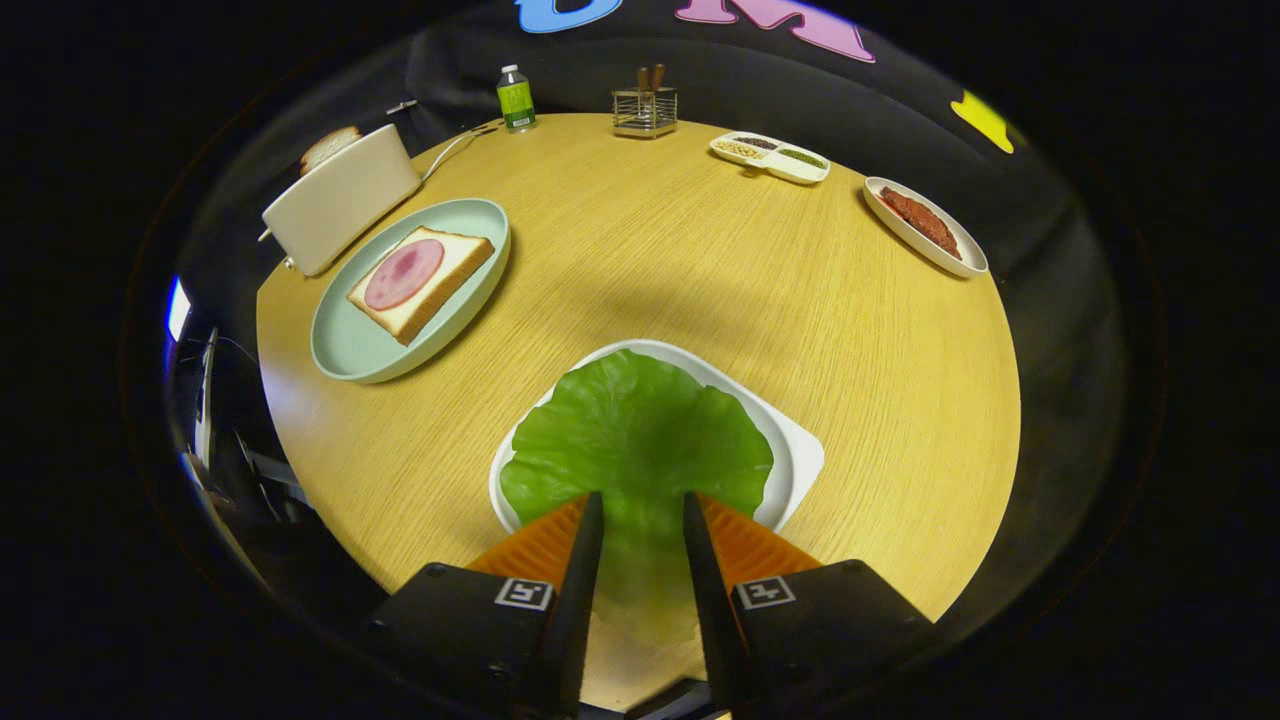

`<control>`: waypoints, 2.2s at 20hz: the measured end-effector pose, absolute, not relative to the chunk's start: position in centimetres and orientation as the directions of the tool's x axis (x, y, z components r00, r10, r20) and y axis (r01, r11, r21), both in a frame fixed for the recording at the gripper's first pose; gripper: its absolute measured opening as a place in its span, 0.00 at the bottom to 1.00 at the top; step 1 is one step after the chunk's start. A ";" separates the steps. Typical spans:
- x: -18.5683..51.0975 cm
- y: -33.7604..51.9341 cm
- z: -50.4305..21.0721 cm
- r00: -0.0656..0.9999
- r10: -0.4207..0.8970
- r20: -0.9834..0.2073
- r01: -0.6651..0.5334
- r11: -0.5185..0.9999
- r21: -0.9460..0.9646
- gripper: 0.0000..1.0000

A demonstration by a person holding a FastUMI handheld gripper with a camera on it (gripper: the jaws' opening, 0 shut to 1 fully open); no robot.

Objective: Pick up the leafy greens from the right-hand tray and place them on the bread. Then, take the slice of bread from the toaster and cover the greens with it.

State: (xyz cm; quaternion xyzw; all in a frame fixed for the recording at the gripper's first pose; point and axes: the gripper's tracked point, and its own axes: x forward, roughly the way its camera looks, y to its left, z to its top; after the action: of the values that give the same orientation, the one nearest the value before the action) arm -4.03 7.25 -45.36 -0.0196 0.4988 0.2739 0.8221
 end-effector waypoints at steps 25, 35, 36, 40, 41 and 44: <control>-2.2 19.6 -24.0 0.527 0.577 -0.623 -0.531 0.797 0.289 0.06; -0.5 28.9 -24.6 0.508 0.559 -0.656 -0.553 0.795 0.249 0.06; -0.2 29.2 -25.2 0.510 0.543 -0.667 -0.546 0.804 0.237 0.06; 1.4 28.3 -28.3 0.547 0.416 -0.727 -0.470 0.871 0.145 0.40; 1.5 28.6 -28.3 0.555 0.415 -0.721 -0.461 0.875 0.149 0.61; 1.4 29.7 -26.9 0.602 0.429 -0.673 -0.454 0.878 0.154 0.89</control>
State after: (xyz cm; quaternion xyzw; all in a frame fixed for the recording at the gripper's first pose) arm 1.42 29.72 -26.94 -0.0163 0.3714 0.2466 0.8949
